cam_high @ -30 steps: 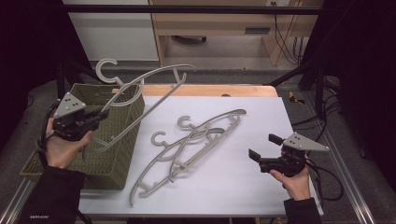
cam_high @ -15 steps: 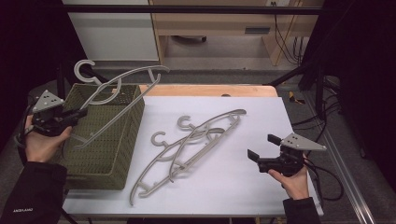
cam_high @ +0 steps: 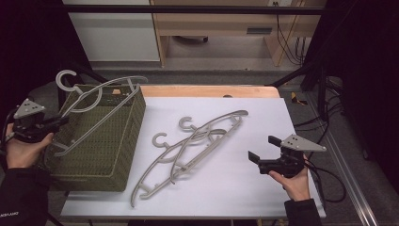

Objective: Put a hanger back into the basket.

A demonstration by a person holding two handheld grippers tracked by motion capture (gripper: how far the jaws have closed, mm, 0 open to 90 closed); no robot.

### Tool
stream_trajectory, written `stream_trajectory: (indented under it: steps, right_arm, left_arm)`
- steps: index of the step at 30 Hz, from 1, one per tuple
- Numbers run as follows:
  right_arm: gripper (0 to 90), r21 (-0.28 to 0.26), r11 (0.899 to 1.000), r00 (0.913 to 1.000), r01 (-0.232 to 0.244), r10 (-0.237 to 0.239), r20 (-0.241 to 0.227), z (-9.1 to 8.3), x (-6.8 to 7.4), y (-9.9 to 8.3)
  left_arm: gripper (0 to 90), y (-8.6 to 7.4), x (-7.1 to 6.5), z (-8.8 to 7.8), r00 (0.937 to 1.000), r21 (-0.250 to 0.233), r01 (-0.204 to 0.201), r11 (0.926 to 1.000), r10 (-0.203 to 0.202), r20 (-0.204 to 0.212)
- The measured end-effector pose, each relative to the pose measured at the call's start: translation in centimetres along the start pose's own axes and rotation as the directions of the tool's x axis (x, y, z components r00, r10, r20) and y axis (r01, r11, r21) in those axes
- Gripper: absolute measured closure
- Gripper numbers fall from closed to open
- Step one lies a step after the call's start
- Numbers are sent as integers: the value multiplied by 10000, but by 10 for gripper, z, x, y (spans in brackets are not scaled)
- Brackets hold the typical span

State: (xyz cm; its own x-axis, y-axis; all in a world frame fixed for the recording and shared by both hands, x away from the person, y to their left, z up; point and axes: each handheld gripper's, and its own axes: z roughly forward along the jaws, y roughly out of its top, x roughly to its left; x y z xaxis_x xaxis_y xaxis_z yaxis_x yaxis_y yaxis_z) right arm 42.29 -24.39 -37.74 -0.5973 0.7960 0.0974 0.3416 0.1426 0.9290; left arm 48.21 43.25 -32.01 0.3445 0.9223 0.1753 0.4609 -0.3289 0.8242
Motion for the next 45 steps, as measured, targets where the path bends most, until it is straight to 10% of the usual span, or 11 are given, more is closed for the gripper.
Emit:
stream_trajectory:
  steps: [16,33,38,45]
  right_arm:
    - [41,66,10000,10000,52,-52,4,1,0,-1]
    - [40,316,9994,9999,141,-139,-78,6,2,-2]
    - [39,323,9993,9998,175,-172,-92,5,2,-2]
    - [39,309,9994,9998,171,-169,-72,4,2,-2]
  left_arm:
    - [814,-22,18,-9,9992,230,50,9997,-41,-391]
    - [813,-46,9,24,9973,1283,383,9910,-300,-663]
    - [811,-46,-2,39,9948,2204,-291,9750,498,-888]
    - [785,-46,-3,48,9936,2978,-224,9544,543,-990]
